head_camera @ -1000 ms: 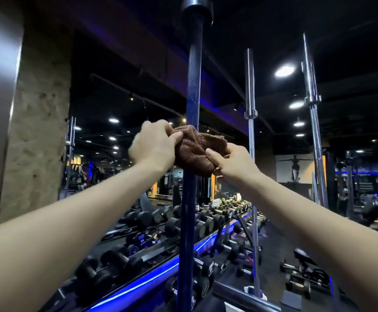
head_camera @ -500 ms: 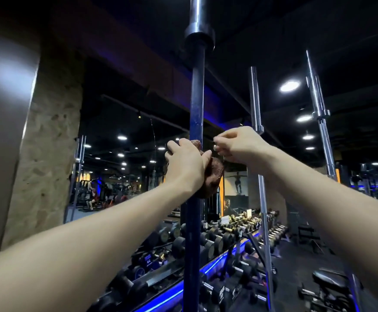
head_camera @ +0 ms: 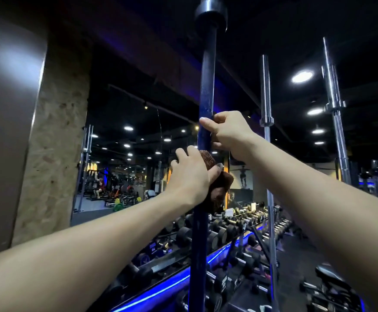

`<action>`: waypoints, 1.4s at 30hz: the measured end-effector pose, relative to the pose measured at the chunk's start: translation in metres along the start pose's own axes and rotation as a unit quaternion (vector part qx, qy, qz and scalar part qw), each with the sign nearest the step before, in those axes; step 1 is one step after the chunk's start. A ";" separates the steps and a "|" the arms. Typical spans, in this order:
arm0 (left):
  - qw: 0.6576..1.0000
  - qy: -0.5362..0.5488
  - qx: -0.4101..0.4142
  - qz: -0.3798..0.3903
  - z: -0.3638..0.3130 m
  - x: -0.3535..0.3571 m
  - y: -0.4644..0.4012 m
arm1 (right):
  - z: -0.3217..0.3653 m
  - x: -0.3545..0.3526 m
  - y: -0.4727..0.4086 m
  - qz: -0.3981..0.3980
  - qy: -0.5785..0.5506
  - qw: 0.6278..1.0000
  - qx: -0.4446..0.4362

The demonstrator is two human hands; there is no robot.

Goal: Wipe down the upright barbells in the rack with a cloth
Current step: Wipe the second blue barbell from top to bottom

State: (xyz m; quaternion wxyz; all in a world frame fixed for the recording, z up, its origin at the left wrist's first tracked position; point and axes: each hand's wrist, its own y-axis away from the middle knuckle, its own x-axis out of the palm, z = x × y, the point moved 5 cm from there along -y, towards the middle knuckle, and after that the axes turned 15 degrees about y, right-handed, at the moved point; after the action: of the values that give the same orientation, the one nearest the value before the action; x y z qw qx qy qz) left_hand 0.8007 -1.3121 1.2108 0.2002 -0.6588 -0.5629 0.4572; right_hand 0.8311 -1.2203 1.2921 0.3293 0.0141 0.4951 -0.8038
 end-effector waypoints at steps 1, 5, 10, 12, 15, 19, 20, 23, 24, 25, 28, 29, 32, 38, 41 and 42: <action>1.000 -0.007 0.006 -0.004 -0.001 -0.002 -0.005 | 0.000 0.001 -0.001 0.004 -0.003 1.000 0.001; 0.997 -0.016 0.034 -0.070 -0.015 -0.017 -0.038 | -0.008 0.003 -0.007 -0.001 -0.022 1.000 -0.001; 0.997 -0.006 0.046 -0.069 -0.009 -0.001 -0.029 | -0.016 0.003 -0.012 0.017 -0.050 0.999 0.009; 0.997 -0.021 0.054 -0.056 0.001 0.007 -0.006 | -0.014 0.003 -0.008 0.023 -0.070 0.997 0.006; 0.998 -0.032 0.048 -0.037 0.004 0.006 0.010 | -0.008 0.001 -0.001 0.027 -0.075 0.997 0.003; 0.997 -0.041 0.042 -0.057 -0.005 -0.009 -0.013 | -0.004 0.006 -0.003 0.033 -0.065 0.997 0.003; 0.996 -0.046 0.039 -0.071 -0.008 -0.013 -0.024 | -0.004 0.007 -0.004 0.026 -0.059 0.998 0.001; 0.995 -0.056 0.015 -0.082 -0.017 -0.015 -0.042 | -0.009 0.009 -0.012 0.002 -0.040 0.999 -0.008; 0.995 -0.054 0.010 -0.078 -0.012 -0.011 -0.038 | -0.012 0.011 -0.013 0.005 -0.046 0.999 -0.005; 0.996 -0.054 0.007 -0.069 -0.004 -0.004 -0.029 | -0.014 0.013 -0.013 0.010 -0.054 0.998 0.000; 0.997 -0.078 0.001 -0.019 0.020 0.018 0.015 | -0.018 0.011 -0.011 -0.002 -0.043 0.999 0.009; 0.996 -0.086 -0.004 -0.008 0.026 0.021 0.022 | -0.017 0.009 -0.008 -0.008 -0.036 0.999 0.011; 0.995 -0.097 -0.012 -0.005 0.024 0.015 0.024 | -0.011 0.009 -0.003 -0.005 -0.022 1.000 0.003; 0.991 -0.109 0.008 -0.082 -0.008 -0.015 -0.031 | -0.007 0.016 -0.009 0.006 -0.050 0.999 -0.008; 0.991 -0.087 0.005 -0.101 -0.003 -0.009 -0.032 | -0.014 0.019 -0.015 -0.012 -0.030 0.999 -0.007; 0.991 -0.090 0.013 -0.095 0.005 -0.002 -0.020 | -0.017 0.019 -0.017 -0.021 -0.021 1.000 -0.002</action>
State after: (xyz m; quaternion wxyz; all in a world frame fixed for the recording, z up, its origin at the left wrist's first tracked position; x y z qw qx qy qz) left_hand 0.7860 -1.3093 1.2245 0.1994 -0.5554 -0.6333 0.5007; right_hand 0.8019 -1.2110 1.2904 0.3229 -0.0140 0.4898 -0.8097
